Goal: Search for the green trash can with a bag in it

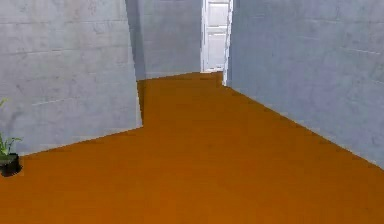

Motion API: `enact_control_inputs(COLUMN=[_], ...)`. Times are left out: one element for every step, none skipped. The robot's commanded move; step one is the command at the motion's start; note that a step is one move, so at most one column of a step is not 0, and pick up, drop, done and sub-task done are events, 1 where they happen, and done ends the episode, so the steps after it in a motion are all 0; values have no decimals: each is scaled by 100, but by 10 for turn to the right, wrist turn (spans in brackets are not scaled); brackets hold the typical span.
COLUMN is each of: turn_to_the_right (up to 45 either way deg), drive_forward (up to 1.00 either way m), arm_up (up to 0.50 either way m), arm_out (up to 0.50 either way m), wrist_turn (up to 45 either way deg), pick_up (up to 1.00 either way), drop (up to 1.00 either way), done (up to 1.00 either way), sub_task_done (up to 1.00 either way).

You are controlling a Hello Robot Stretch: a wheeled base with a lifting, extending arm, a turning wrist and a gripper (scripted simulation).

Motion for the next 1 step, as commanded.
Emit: enact_control_inputs(turn_to_the_right=[0], drive_forward=[100], arm_up=[0], arm_out=[0], wrist_turn=[0], pick_up=[0], drop=[0], done=[0], sub_task_done=[0])
